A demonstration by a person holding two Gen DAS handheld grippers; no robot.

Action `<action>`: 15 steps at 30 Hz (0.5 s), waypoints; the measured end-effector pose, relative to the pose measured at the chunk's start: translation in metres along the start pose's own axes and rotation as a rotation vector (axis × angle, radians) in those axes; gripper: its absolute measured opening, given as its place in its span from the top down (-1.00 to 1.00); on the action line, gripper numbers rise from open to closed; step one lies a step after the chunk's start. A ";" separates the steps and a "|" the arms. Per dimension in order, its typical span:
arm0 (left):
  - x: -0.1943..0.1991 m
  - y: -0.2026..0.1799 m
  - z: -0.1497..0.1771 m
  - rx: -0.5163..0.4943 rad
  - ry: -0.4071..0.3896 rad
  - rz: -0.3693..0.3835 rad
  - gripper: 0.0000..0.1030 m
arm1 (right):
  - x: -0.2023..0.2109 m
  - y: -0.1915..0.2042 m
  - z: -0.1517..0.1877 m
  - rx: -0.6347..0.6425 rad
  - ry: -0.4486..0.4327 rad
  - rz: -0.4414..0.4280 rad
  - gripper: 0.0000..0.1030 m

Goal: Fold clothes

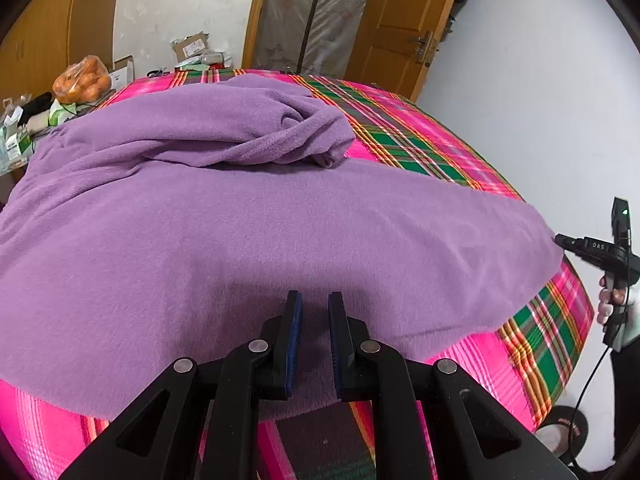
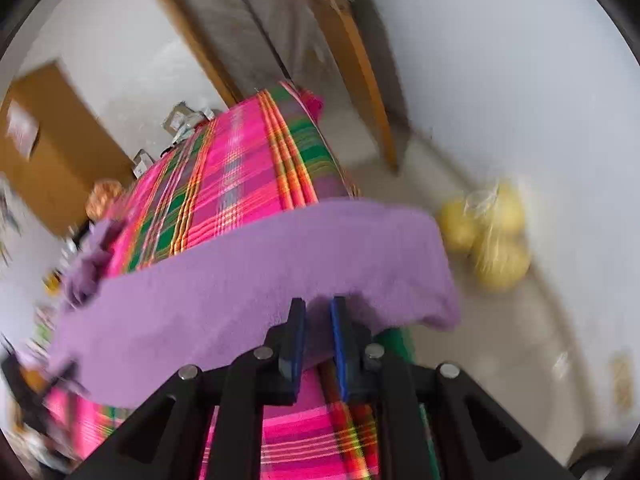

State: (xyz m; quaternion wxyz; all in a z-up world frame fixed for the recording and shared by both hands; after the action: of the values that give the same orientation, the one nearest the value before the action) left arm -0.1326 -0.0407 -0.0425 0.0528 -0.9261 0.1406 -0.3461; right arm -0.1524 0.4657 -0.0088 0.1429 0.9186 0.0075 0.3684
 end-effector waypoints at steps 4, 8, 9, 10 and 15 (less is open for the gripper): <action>0.008 -0.011 0.007 -0.073 0.006 0.008 0.72 | 0.008 0.051 0.009 0.180 0.017 -0.036 0.72; 0.007 -0.021 -0.005 -0.027 -0.010 0.073 0.72 | 0.008 0.134 0.021 0.306 0.011 -0.222 0.72; 0.005 -0.026 -0.005 -0.038 -0.002 0.080 0.72 | 0.001 0.164 0.028 0.350 0.018 -0.282 0.72; 0.003 -0.031 -0.003 -0.051 0.010 0.089 0.72 | -0.005 0.188 0.035 0.392 0.029 -0.321 0.72; 0.018 -0.038 0.021 -0.150 0.036 0.112 0.72 | -0.020 0.270 0.080 0.594 0.104 -0.432 0.71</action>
State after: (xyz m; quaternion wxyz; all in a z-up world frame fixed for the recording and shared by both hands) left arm -0.0973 -0.0094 -0.0395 0.0002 -0.9118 0.2185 -0.3475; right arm -0.1373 0.1841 -0.0052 -0.0561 0.8773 0.3153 0.3575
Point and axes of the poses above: each gripper's, at about its wrist camera, not at the fingertips, and x roughly against the way its jaws point, y to its left, z to its underside, the point moved 7 cm from there along -x, roughly the way its jaws point, and after that the axes turned 7 degrees about -y, right-handed, at the moved point
